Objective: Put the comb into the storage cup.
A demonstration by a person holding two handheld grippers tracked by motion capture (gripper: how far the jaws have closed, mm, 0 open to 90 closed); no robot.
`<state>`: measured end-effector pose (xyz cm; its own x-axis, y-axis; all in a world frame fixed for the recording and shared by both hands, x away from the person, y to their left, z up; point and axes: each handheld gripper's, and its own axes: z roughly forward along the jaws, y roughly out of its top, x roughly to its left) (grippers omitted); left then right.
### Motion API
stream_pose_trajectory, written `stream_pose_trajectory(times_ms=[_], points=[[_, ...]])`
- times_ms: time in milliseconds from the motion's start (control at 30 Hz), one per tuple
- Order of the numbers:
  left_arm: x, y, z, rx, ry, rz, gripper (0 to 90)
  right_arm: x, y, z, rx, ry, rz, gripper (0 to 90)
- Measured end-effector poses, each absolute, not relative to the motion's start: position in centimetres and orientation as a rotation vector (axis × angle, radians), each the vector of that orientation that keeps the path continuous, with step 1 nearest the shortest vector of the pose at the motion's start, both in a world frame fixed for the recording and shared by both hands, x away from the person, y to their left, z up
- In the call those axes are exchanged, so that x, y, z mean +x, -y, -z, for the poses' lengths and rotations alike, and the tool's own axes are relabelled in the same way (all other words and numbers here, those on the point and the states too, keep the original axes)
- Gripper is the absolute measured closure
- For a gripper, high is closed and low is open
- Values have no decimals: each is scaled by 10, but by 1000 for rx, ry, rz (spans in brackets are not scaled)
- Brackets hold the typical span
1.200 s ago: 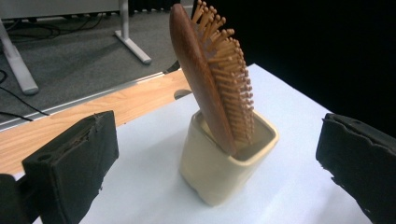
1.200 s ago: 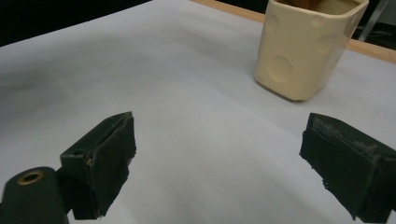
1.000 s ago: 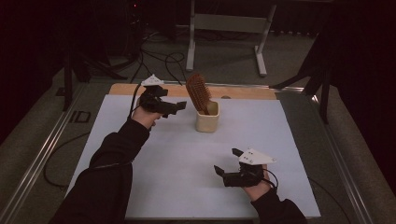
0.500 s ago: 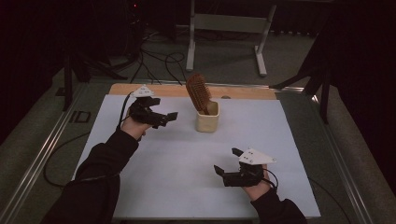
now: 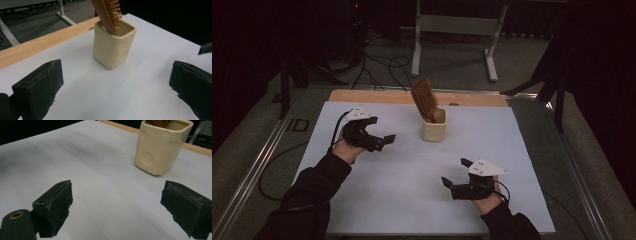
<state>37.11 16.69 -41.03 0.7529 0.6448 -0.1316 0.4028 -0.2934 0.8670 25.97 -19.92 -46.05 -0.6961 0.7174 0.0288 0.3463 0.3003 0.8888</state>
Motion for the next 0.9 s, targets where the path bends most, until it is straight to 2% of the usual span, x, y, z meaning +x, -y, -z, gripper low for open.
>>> stream_pose_trajectory(times_ms=[900], points=[[307, -203, 461, 1944, -786, -311, 0, 260, 201, 462, 940, -2196, -1358, 96]])
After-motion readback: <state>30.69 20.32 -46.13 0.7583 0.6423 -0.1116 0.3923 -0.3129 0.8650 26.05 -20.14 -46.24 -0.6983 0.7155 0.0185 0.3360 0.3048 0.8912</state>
